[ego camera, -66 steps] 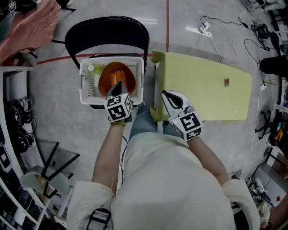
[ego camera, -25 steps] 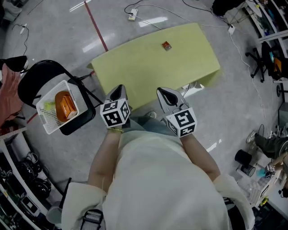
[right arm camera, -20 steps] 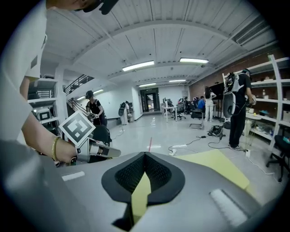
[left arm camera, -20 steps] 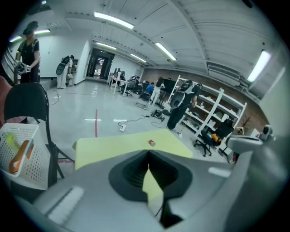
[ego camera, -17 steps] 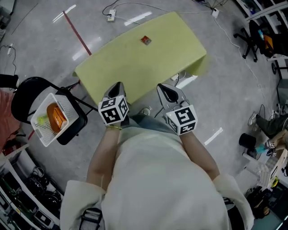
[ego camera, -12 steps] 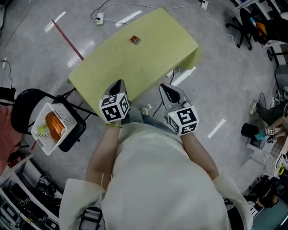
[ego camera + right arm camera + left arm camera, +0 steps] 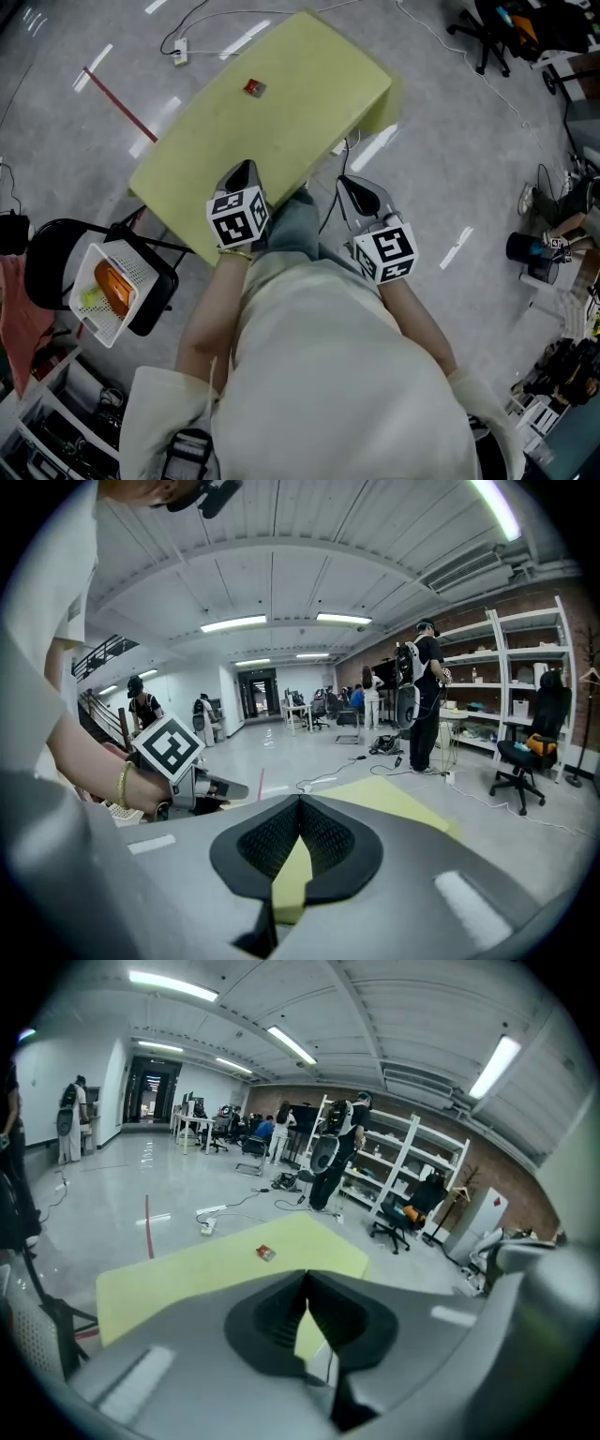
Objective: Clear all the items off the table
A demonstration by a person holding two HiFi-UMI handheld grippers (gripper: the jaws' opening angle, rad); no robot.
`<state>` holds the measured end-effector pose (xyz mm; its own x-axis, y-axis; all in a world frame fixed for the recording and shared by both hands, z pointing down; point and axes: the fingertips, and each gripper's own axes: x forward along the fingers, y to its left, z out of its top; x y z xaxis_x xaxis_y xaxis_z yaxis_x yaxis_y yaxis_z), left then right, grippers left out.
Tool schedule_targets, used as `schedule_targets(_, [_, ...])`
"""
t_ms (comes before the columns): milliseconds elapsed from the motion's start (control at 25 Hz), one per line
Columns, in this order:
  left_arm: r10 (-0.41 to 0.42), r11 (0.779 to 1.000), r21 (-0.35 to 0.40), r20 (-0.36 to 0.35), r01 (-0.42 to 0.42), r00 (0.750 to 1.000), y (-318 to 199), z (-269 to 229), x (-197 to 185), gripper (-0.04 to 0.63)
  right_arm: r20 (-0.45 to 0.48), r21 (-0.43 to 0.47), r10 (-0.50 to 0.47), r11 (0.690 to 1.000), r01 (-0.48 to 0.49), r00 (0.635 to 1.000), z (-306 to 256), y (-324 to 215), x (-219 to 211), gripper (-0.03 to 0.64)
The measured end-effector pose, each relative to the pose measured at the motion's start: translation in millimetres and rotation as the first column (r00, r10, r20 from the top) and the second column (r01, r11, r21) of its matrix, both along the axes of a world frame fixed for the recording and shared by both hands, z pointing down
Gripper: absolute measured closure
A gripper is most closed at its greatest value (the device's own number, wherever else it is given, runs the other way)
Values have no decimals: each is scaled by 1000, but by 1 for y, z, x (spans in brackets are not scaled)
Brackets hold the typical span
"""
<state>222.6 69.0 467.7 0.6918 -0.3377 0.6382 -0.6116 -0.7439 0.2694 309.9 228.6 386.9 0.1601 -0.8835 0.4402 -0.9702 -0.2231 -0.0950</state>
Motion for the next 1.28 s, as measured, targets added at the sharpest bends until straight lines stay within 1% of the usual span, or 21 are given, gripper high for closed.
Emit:
schedule_targets(240, [-21,1000,-9,31,21,999,-13,15,21,586,1,-24,-12,1000,12,1000,5,-3,24,623])
schedule_targets(440, [-62,998,-29,30,63,998,-41,28,42,586,30,-53,-28,998,30,999,20,-22,47,623])
schedule_targets(560, [-91,995,-45,36,92,995,-58,39,57,586,51,-68,-49,996,52,998,30,-40,61,623])
schedule_targets(720, [-117,991,-59,63,121,991,-82,58,75,586,75,-75,-83,993,89,994,43,-72,79,623])
schedule_targets(1040, [-159,982,-86,114,169,981,-127,115,114,584,108,-88,-145,984,155,983,78,-140,117,623])
schedule_targets(1080, [-163,981,-91,116,174,980,-133,122,119,580,110,-91,-152,983,162,982,83,-148,121,623])
schedule_targets(1280, [-160,978,-115,132,176,978,-161,162,146,513,130,-101,-172,978,185,976,111,-182,143,623])
